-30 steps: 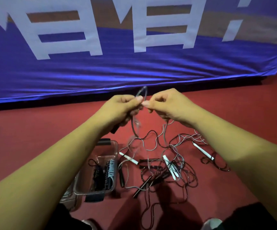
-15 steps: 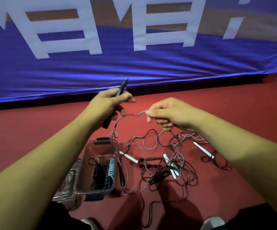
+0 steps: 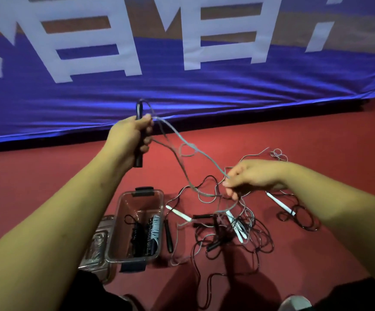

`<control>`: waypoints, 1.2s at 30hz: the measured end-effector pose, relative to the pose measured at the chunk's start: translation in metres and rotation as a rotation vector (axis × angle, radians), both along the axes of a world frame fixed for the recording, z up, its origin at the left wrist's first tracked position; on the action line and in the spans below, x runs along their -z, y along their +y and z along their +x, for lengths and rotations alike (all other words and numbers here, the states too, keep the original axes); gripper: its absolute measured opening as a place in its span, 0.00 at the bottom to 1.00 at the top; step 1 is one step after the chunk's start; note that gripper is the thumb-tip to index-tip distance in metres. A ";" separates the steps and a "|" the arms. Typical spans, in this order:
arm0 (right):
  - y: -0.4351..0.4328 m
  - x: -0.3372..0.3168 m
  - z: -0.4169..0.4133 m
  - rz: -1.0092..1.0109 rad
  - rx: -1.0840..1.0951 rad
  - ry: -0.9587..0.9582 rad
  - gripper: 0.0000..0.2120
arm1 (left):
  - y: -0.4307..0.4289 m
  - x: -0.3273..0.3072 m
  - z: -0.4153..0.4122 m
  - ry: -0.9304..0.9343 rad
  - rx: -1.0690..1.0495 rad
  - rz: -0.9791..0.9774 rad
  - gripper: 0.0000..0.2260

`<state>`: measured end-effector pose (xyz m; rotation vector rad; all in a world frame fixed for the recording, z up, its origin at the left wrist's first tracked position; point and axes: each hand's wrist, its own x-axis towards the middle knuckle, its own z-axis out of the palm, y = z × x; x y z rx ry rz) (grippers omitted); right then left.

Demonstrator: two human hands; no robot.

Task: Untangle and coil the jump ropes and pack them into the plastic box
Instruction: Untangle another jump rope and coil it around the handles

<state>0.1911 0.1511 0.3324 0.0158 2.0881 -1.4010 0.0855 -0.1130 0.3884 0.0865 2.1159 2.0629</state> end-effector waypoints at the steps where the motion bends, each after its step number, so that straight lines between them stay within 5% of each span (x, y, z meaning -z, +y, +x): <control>1: 0.001 0.003 0.001 0.013 0.027 -0.001 0.12 | -0.007 0.003 -0.001 0.064 -0.028 -0.221 0.09; 4: -0.005 -0.004 -0.003 -0.029 0.125 0.151 0.14 | -0.012 0.014 0.002 0.207 0.007 -0.622 0.03; 10: -0.040 -0.029 -0.010 -0.115 0.046 0.172 0.15 | 0.007 0.011 0.006 0.500 -0.052 -0.711 0.03; 13: -0.054 -0.031 -0.007 -0.112 0.066 0.175 0.16 | 0.012 0.011 0.008 0.426 -0.225 -0.740 0.09; 16: -0.060 -0.044 -0.014 -0.536 0.332 0.125 0.15 | 0.016 0.017 0.010 0.173 -0.132 -0.468 0.07; 20: -0.051 -0.062 -0.026 -1.134 0.575 0.017 0.16 | 0.032 0.029 0.041 -0.119 0.247 -0.031 0.08; 25: -0.033 -0.061 -0.028 -1.377 0.826 0.058 0.16 | 0.045 0.047 0.063 -0.294 0.776 0.132 0.07; 30: -0.001 -0.042 -0.035 -0.999 1.111 0.069 0.14 | 0.049 0.049 0.064 -0.186 0.803 -0.150 0.11; 33: 0.011 -0.022 -0.027 -0.562 1.007 -0.077 0.15 | 0.047 0.049 0.059 -0.242 0.726 -0.027 0.11; 36: 0.011 -0.012 -0.020 -0.109 0.804 -0.166 0.36 | 0.050 0.045 0.059 -0.354 0.638 0.160 0.12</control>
